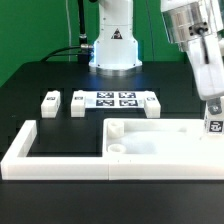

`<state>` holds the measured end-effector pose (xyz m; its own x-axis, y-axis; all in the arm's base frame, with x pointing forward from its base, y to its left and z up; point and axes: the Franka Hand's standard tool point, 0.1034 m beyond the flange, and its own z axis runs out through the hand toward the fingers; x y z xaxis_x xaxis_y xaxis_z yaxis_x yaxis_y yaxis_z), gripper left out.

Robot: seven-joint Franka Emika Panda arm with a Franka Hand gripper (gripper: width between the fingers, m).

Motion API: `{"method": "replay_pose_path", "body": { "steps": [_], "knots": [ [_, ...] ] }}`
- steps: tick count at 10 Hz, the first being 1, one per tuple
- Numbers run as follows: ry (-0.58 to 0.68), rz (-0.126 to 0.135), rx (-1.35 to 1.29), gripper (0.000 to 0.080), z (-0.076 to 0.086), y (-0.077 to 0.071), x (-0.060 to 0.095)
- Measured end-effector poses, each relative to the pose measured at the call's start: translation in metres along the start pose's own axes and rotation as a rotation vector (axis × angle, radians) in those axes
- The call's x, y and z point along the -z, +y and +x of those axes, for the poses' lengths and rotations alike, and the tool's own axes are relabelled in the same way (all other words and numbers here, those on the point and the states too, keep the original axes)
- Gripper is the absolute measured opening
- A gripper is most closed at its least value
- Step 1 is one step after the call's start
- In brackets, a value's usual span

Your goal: Assemble desk

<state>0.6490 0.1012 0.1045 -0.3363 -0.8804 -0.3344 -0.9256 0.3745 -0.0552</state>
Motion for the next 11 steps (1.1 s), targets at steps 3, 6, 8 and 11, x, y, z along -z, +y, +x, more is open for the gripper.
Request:
{"method": "replay_pose_path", "body": {
  "steps": [3, 6, 8, 11],
  "knots": [
    [0.003, 0.003, -0.015, 0.0377, 0.000, 0.000, 0.000],
    [0.003, 0.003, -0.015, 0.0620, 0.000, 0.000, -0.001],
    [-0.009, 0.018, 0.036, 0.0648, -0.005, -0.002, 0.016],
    [-0.037, 0.037, 0.059, 0.0649, -0.014, 0.000, 0.054]
  ]
}}
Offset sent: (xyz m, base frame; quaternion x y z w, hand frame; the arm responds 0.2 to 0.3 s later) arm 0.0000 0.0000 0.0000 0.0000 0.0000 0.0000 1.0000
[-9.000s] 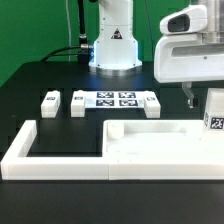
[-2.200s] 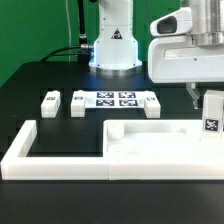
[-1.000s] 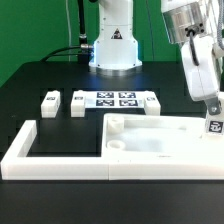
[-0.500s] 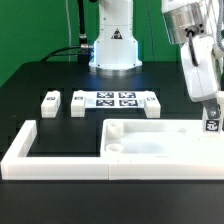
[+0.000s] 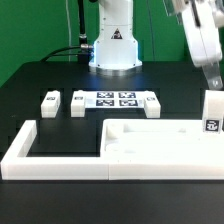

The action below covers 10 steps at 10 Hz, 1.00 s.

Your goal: Assemble desk

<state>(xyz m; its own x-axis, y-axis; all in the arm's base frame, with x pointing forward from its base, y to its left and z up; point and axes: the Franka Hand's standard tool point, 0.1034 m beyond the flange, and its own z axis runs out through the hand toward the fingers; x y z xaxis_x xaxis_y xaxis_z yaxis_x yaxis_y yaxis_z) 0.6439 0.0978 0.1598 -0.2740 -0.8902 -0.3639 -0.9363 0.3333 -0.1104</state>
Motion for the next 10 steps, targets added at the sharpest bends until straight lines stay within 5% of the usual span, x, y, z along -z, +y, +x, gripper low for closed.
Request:
{"method": "replay_pose_path", "body": {
  "steps": [6, 10],
  "knots": [
    [0.003, 0.002, 0.007, 0.0649, 0.001, 0.000, -0.003],
    [0.004, -0.008, 0.255, 0.0649, 0.014, 0.019, 0.020]
  ]
}}
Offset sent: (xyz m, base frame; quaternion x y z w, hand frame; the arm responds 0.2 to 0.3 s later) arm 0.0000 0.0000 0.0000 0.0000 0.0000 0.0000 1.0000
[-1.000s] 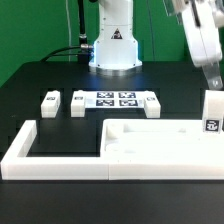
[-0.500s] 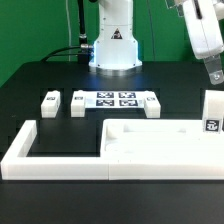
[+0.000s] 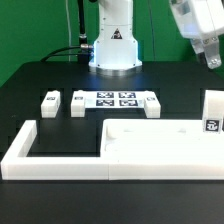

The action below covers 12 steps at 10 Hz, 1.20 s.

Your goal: Assemble desk

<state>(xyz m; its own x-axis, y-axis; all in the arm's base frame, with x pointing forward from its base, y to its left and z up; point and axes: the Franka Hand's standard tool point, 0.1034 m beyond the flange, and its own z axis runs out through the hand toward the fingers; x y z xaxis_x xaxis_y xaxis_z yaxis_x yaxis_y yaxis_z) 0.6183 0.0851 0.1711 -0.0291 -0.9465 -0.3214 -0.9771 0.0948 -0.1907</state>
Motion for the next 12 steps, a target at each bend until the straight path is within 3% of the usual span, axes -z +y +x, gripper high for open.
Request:
{"method": "replay_pose_path", "body": {
  "steps": [2, 7, 8, 9, 11, 12],
  "knots": [
    [0.028, -0.013, 0.202, 0.0649, 0.001, 0.001, 0.002],
    [0.031, -0.014, 0.589, 0.0649, 0.005, 0.003, 0.000],
    [0.059, -0.005, 0.729, 0.0649, 0.016, 0.024, -0.014],
    [0.049, -0.051, 0.809, 0.0649, 0.025, 0.050, -0.021],
    [0.079, -0.071, 1.001, 0.0649, 0.037, 0.068, -0.029],
    [0.107, -0.099, 1.063, 0.0649, 0.033, 0.081, -0.037]
  ]
}}
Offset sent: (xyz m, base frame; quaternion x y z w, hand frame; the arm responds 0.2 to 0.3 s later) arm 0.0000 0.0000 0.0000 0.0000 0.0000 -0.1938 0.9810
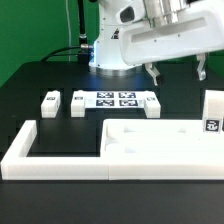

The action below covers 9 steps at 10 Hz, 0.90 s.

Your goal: Assemble desk

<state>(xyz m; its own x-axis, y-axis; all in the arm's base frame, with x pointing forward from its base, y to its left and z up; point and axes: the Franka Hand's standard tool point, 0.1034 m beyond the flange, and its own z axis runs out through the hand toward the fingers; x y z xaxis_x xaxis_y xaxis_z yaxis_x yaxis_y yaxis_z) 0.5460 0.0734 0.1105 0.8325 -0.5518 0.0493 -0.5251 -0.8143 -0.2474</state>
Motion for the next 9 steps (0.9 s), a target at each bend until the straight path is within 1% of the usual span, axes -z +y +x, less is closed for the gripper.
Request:
{"method": "replay_pose_path", "body": {
  "steps": [1, 2, 4, 5, 6, 7, 8, 9],
  "knots": [
    [-0.003, -0.004, 0.102, 0.0649, -0.001, -0.001, 0.000],
    [-0.002, -0.007, 0.169, 0.0649, 0.001, 0.001, 0.000],
    [-0.005, -0.011, 0.254, 0.0649, 0.000, 0.002, -0.002],
    [-0.001, -0.022, 0.381, 0.0649, -0.002, 0.009, -0.008],
    [-0.007, -0.042, 0.519, 0.0649, -0.008, 0.025, -0.014],
    [-0.023, -0.056, 0.573, 0.0649, -0.015, 0.036, -0.018],
    [-0.061, -0.046, 0.506, 0.0649, -0.016, 0.028, -0.016],
    [-0.047, -0.045, 0.512, 0.0649, -0.012, 0.027, -0.015]
  ]
}}
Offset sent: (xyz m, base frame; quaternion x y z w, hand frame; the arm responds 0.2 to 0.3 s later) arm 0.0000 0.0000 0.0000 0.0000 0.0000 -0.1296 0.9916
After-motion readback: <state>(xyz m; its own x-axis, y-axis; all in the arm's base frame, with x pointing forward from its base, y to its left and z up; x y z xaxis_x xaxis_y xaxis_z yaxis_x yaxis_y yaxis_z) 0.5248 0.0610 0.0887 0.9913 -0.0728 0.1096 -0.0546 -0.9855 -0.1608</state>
